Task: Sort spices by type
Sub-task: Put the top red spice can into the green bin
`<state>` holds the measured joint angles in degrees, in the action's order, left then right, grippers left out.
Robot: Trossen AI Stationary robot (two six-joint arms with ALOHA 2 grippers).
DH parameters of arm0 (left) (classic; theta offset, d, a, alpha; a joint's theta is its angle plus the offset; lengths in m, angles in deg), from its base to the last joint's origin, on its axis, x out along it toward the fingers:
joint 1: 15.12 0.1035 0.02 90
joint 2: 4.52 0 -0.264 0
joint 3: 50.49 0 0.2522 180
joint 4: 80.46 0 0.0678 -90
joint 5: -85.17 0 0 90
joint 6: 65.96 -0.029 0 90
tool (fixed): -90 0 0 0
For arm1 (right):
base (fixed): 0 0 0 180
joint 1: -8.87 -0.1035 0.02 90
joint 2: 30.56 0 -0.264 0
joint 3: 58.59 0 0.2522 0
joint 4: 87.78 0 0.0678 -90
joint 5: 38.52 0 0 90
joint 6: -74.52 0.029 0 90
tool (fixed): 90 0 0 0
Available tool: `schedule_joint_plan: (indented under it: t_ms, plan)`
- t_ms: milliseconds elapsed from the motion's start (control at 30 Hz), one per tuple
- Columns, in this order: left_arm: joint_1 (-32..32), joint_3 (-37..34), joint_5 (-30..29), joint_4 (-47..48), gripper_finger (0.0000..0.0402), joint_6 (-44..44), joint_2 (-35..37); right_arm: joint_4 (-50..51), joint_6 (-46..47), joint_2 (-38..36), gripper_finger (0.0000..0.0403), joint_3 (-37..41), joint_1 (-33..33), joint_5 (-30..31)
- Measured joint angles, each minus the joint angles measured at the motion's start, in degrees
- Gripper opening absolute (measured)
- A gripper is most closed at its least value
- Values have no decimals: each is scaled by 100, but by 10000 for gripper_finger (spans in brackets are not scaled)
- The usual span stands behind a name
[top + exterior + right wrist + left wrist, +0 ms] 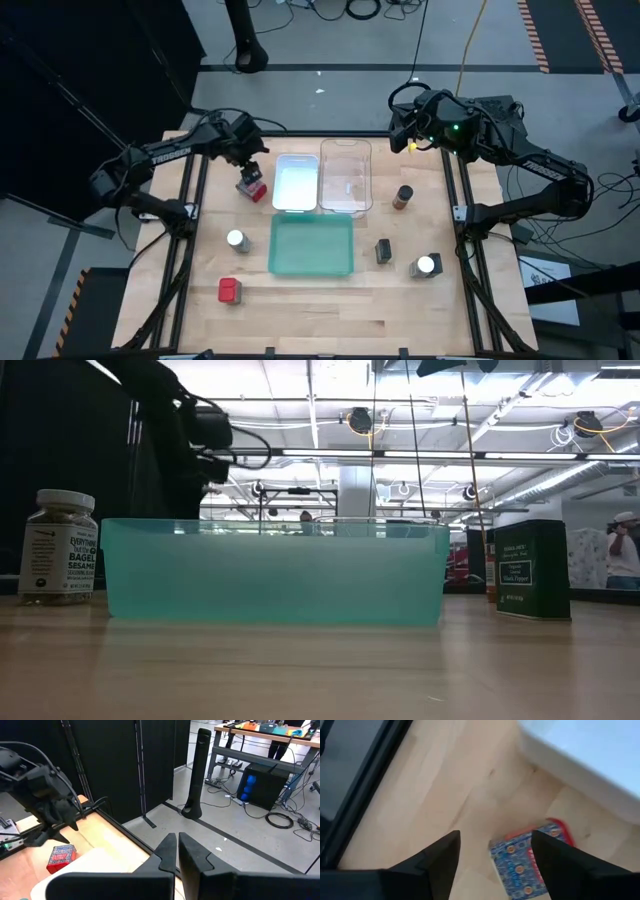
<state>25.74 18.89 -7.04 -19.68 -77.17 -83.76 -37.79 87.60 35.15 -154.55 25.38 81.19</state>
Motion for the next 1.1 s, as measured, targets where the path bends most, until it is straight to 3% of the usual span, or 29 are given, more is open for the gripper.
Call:
schedule_joint_plan:
  t_ms: [133, 233, 300, 500, 733, 1100]
  plan:
    - [4, -1, -73, 11, 152, -216, -188, 2, 10, 0, 0, 0, 1, 1]
    - [4, -1, 370, 266, 51, -746, -255, 3, 155, 0, 0, 0, 1, -2]
    - [4, 0, 642, 536, 15, -1081, -254, 16, 211, 0, 0, 0, 0, -9]
    - [4, -298, 787, 1141, 11, -1451, -266, 55, 234, 0, 0, 0, -10, -13]
    - [-13, -614, 803, 1152, 6, -578, -266, 52, 200, 2, 0, 0, -10, -15]
    - [-33, -605, 1034, 1346, 6, -110, -253, 50, 207, 0, 0, 0, -10, -19]
